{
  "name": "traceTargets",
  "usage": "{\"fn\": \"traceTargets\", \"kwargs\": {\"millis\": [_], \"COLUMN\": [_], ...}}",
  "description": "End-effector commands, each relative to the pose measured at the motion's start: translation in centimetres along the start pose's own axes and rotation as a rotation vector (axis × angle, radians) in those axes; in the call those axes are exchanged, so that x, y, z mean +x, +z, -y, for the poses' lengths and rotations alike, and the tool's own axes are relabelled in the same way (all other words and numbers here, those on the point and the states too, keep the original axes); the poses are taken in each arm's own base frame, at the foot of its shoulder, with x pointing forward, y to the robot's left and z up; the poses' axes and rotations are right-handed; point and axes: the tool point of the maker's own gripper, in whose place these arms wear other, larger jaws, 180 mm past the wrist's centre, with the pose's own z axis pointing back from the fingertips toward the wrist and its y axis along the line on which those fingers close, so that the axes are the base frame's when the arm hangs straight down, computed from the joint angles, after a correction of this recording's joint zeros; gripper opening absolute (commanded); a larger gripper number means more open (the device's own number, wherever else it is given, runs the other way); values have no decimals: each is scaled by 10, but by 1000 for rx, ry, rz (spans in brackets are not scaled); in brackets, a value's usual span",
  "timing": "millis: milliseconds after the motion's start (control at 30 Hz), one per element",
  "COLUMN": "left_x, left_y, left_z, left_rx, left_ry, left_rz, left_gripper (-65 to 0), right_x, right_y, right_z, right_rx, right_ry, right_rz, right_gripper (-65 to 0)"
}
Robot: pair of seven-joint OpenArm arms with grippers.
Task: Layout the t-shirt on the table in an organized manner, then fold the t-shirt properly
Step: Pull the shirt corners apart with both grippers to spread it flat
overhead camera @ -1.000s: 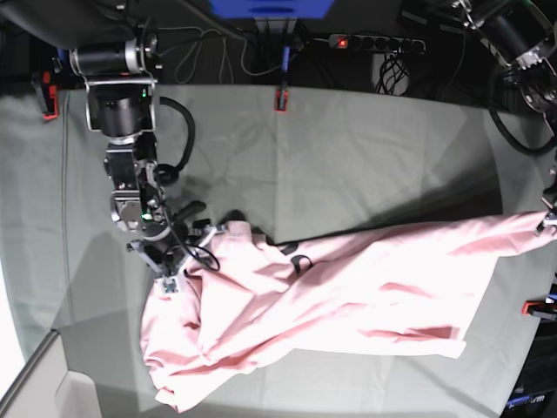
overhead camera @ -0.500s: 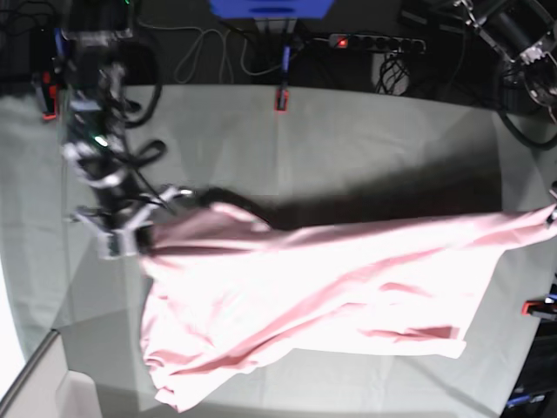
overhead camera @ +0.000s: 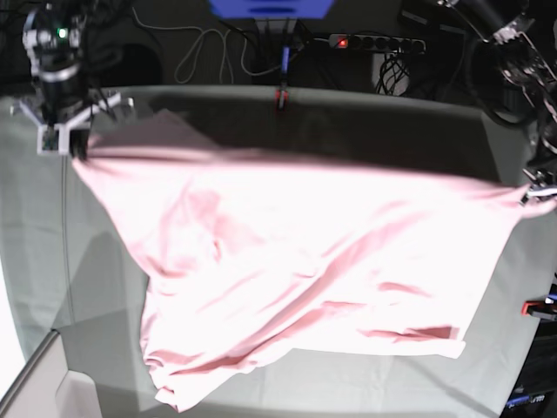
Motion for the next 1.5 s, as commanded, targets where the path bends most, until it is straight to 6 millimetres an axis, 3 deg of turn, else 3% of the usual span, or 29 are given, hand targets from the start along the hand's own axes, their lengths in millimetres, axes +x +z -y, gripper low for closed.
{"fn": "traceTargets", "kwargs": {"millis": [0,100,233,400,500,633,733,900,1000,1167,1233,1467], "left_x": [10,-2,-43,-105,-133,-149,-150,-133,-121,-103,-103,-124], "left_y": [3,4,-9,-22,-25,-20,-14,-1,5,15,16,27], "left_z": [-2,-8,-28,-52,-50,-33,-30,-58,-68,-71,-70,-68], "left_rx": [4,17,56,107,54,-114,-174,-113,-88,-79,-82,-76], "left_ry": [-4,-5,27,80,51,-74,-130,-96,-59,-42,-42,-24], "left_rz": [43,19,-99,-273,-353,-398,-394,-379,-355,-307,-313,-339], "left_gripper": [-649,-649,-648,-648,-646,-645,-645,-626,-549,-354,-315,-311], "right_x": [9,0,-6,-9,-11,-13,-13,-13,-13,-14,-15,-15], "right_y": [4,10,14,17,18,19,19,19,19,19,19,19], "right_z": [11,21,31,29,29,27,28,28,27,25,23,22], "right_rx": [-33,-57,-82,-67,-65,-61,-63,-63,-60,-57,-57,-58], "right_ry": [10,17,17,-28,-31,-32,-31,-31,-31,-34,-45,-51], "right_rz": [41,14,-3,-3,-8,-12,-14,-14,-13,-14,-16,-16], "right_gripper": [-650,-650,-650,-650,-650,-650,-650,-650,-650,-650,-650,-650]}}
